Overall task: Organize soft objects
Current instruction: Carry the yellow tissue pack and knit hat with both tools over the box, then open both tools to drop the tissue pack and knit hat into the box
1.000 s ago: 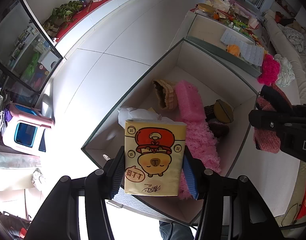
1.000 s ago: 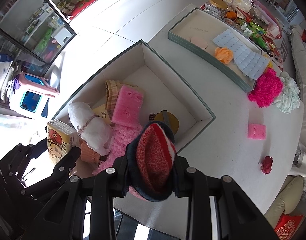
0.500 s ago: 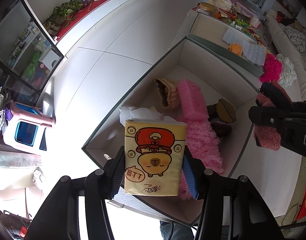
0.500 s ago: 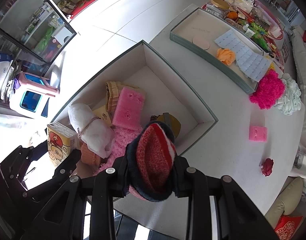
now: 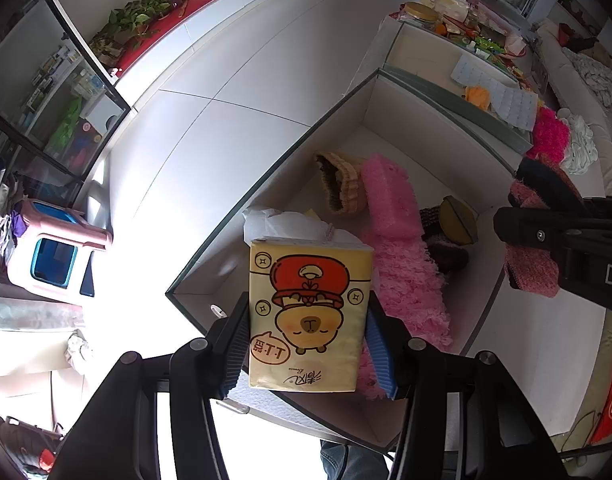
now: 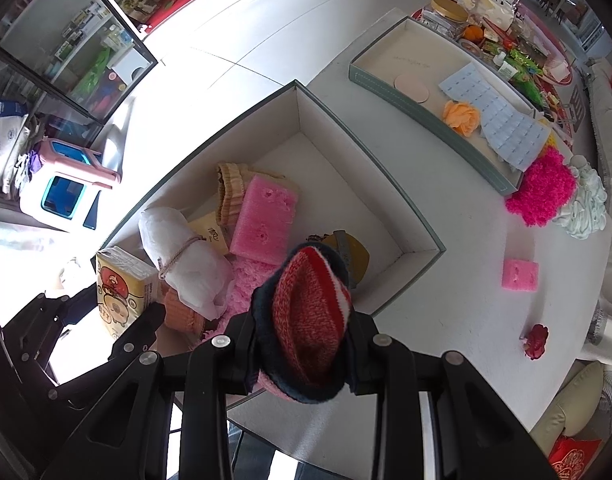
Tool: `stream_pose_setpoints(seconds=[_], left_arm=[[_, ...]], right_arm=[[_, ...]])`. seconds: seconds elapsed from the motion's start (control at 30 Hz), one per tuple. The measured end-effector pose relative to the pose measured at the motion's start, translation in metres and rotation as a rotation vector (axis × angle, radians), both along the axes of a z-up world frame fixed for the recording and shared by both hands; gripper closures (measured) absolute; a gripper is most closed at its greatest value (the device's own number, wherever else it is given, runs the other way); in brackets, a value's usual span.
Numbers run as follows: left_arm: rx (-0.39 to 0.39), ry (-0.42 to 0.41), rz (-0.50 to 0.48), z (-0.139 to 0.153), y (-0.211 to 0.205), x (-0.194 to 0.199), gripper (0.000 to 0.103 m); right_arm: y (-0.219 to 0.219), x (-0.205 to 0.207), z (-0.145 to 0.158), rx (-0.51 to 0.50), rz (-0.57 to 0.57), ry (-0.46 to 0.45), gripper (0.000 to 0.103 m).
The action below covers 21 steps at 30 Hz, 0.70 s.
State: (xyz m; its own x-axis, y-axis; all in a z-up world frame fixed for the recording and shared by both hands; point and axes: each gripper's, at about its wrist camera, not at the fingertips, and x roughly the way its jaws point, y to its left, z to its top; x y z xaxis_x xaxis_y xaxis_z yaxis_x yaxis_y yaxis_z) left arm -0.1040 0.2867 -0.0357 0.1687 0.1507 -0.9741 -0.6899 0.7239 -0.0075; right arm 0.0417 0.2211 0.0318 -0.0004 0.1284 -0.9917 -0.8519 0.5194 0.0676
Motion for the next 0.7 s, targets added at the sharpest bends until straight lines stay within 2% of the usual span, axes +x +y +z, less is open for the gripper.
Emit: stream_pose_setpoints(seconds=[0.6, 0.7], left_arm=[[-0.001, 0.008, -0.003, -0.0028, -0.0003, -0.0009, 0.049], [-0.013, 0.003, -0.006, -0.0042, -0.0012, 0.0000, 0.049]], right_arm=[[0.0028, 0.0004, -0.0040, -0.003, 0.005, 0.000, 0.069], [0.0042, 0.0025, -0.0072, -0.004, 0.003, 0.004, 0.064]])
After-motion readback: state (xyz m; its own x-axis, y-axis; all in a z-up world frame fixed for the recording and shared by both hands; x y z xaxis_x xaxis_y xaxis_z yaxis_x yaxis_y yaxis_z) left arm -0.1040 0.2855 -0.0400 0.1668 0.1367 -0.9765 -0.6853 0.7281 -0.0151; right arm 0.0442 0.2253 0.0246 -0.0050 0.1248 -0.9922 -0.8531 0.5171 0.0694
